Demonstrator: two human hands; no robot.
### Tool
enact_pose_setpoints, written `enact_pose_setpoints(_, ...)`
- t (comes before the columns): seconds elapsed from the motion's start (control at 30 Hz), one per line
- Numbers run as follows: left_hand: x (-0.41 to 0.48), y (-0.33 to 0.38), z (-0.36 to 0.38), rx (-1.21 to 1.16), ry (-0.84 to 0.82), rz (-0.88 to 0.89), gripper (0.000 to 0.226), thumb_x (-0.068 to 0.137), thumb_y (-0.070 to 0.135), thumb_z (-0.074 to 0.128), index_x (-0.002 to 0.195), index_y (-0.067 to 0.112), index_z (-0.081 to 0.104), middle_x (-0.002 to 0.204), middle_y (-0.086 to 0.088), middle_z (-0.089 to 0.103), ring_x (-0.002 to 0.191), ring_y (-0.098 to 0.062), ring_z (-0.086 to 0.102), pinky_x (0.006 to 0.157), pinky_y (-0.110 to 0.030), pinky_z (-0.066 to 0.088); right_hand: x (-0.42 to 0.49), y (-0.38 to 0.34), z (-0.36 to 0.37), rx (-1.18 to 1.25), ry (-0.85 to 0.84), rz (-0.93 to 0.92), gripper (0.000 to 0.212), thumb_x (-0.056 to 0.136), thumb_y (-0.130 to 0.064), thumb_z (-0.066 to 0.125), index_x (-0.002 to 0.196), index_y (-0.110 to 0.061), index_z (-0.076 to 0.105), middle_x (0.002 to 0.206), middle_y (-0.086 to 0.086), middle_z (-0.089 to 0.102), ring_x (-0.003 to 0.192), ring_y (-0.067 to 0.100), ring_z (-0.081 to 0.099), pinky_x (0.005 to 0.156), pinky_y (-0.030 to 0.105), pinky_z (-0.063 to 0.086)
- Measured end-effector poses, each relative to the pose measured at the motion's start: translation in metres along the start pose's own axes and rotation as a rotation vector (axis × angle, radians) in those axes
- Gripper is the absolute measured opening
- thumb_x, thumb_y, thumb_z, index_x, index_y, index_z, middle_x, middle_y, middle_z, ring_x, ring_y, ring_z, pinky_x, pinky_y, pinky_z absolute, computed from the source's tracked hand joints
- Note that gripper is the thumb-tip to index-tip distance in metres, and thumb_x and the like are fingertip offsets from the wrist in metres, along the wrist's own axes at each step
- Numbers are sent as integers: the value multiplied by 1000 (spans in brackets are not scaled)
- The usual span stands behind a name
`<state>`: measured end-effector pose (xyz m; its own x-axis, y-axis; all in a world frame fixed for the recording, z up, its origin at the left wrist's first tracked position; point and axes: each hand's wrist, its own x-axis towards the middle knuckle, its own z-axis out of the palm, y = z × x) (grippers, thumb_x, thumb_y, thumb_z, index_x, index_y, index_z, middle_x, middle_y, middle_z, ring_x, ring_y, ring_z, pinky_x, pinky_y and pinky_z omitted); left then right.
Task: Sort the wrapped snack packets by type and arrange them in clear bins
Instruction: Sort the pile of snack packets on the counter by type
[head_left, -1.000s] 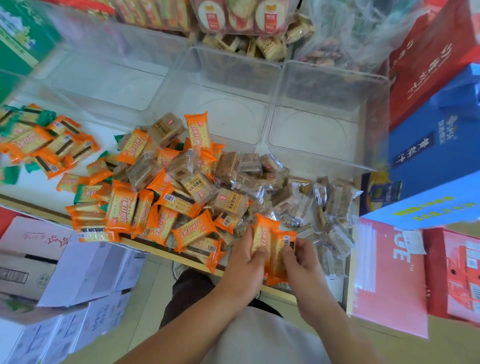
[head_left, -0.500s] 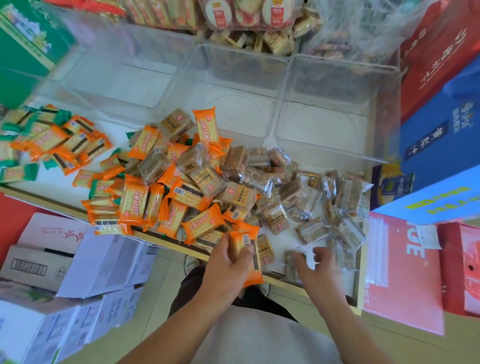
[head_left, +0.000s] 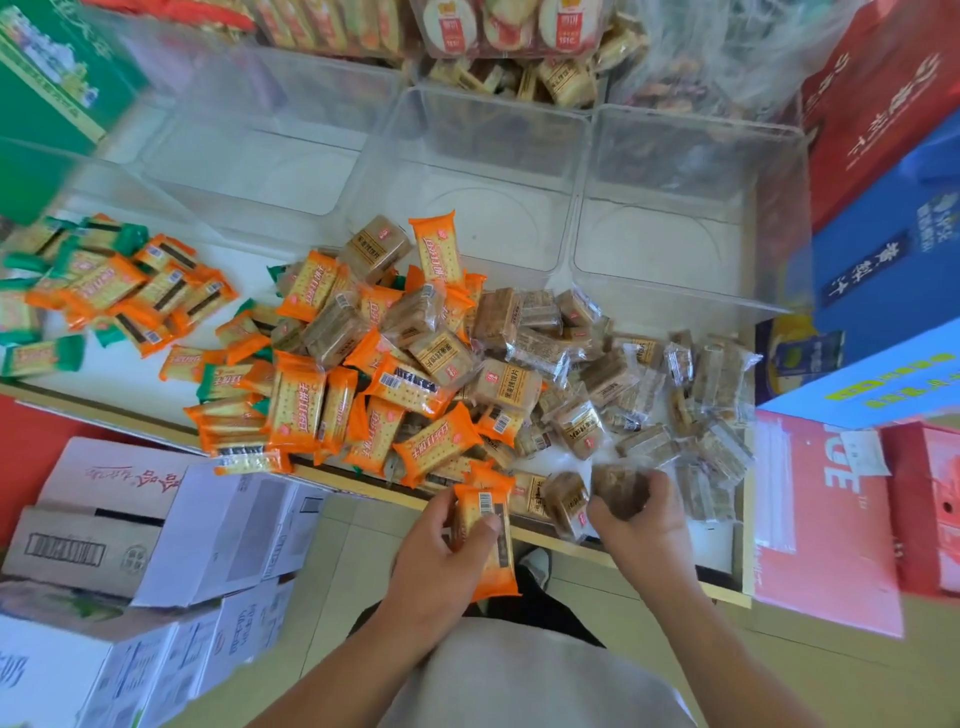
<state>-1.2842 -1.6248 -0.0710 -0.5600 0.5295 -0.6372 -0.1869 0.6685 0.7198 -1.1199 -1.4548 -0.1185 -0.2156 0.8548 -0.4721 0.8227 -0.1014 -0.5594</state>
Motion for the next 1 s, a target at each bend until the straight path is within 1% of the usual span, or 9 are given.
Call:
enact_pose_setpoints(0.1,-1,0,-9,-8,-40,35,28,91,57,64,117,46,63,103,20,73,91,0,70,89,-36,58,-19,-8,29,-185,-164,-163,63,82,-50,74,131,-23,44,122,-6,51,118,18,50,97,36,49)
enact_pose_setpoints(0.27,1,4,-29,-24,-101,97,21,95,48,66,115,48,63,106,18,72,97,-3,69,90,-39,60,-17,-13,61,-514,-3,-359,80,80,-53,74,144,-22,39,133,-2,52,124,23,51,101,38,47)
enact_pose_setpoints(0.33,2,3,-38,-34,-100,107,22,96,43,67,117,47,63,104,19,72,97,-2,69,88,-35,60,-12,-18,68,-664,37,-495,91,74,-54,77,149,-21,39,133,-1,54,122,25,53,101,41,47)
enact_pose_setpoints(0.43,2,6,-48,-48,-106,117,26,96,41,67,122,42,62,103,19,70,92,5,67,74,-15,53,-2,-31,75,-775,14,-625,87,70,-53,76,145,-26,41,126,-4,59,116,25,56,98,40,46)
enact_pose_setpoints(0.53,4,9,-50,-57,-91,119,22,96,38,68,118,37,65,105,13,70,89,7,66,67,-8,49,8,-39,72,-745,14,-576,80,67,-53,76,138,-29,49,120,-6,63,112,24,60,93,40,48)
enact_pose_setpoints(0.67,3,12,-37,-107,-47,79,21,93,42,70,114,41,67,107,12,71,92,-3,69,80,-25,57,13,-26,60,-653,8,-601,70,58,-47,74,125,-29,61,113,-9,68,106,23,64,90,38,50)
enact_pose_setpoints(0.77,6,7,-19,-141,-76,0,24,89,45,75,112,41,69,107,12,72,91,-5,72,76,-27,58,21,-10,42,-600,-34,-580,74,57,-54,74,126,-28,63,116,-9,69,112,21,64,95,39,49)
enact_pose_setpoints(0.87,15,0,3,-177,-161,-137,29,81,44,81,108,34,74,105,8,77,94,-12,75,81,-37,60,22,1,22,-516,-120,-440,77,64,-69,75,129,-33,56,113,-9,68,109,20,61,93,35,46)
enact_pose_setpoints(1.0,32,8,37,-211,-274,-205,20,92,34,74,110,27,72,101,3,79,99,-16,75,80,-34,56,26,14,-2,-339,-185,-163,79,61,-77,75,123,-37,47,105,-13,60,96,17,64,78,33,53)
